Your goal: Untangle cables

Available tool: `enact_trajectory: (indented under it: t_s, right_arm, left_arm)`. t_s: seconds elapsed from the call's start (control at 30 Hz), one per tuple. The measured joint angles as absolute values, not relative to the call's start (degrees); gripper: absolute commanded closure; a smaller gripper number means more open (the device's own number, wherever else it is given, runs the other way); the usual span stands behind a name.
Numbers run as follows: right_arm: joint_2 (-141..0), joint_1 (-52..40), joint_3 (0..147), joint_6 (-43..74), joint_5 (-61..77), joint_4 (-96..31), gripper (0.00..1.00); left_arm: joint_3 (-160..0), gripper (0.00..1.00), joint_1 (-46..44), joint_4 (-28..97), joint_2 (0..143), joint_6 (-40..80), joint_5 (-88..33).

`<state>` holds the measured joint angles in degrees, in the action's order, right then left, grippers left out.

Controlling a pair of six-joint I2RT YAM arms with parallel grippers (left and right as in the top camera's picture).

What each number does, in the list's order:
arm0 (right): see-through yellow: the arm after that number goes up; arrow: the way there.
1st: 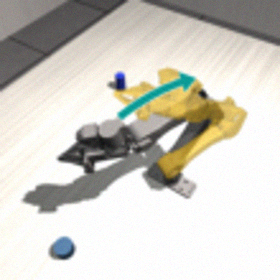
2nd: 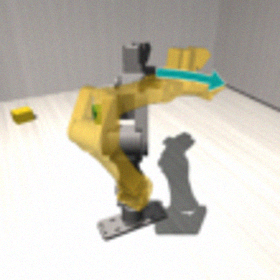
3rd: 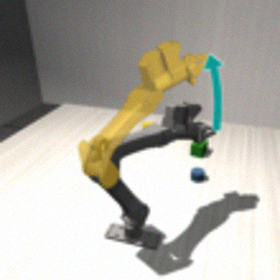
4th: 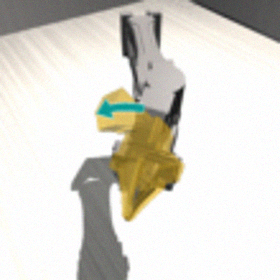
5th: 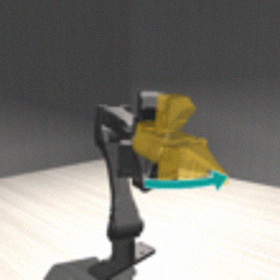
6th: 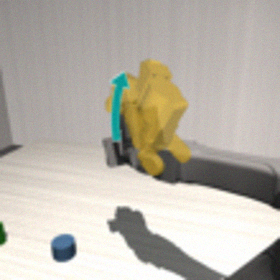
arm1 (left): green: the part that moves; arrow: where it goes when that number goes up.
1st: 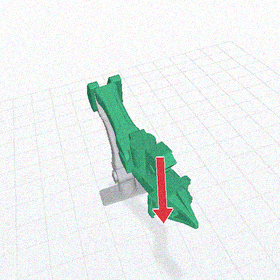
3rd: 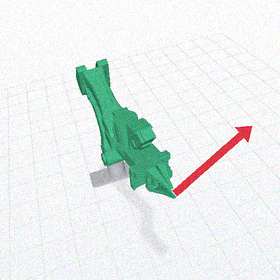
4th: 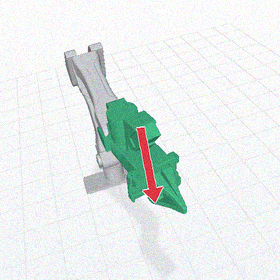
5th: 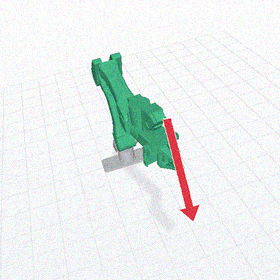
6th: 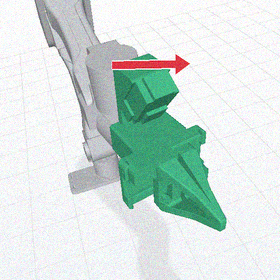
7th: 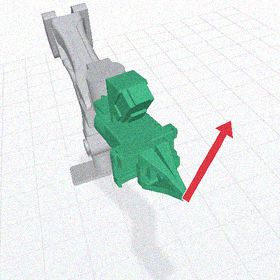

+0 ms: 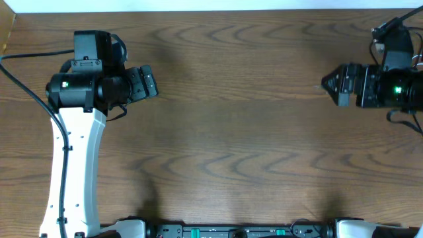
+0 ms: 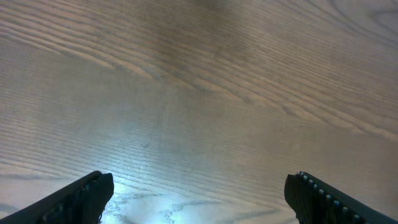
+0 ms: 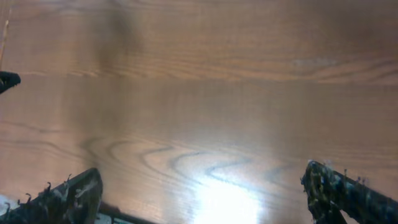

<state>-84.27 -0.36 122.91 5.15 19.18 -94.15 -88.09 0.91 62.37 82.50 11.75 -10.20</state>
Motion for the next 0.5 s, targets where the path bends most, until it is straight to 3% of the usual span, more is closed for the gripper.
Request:
enact_trajectory:
  t_s: [0.17, 0.5]
  right_arm:
    - [-80.0, -3.6, 114.1, 5.5, 13.8, -78.8, 0.01]
    - [-52.0, -6.6, 73.2, 5.7, 3.4, -40.4, 0.01]
  left_arm:
    - [-88.1, 0.07, 0.9, 62.4, 82.5, 11.7, -10.2]
    - [-88.1, 0.06, 0.9, 62.4, 82.5, 11.7, -10.2]
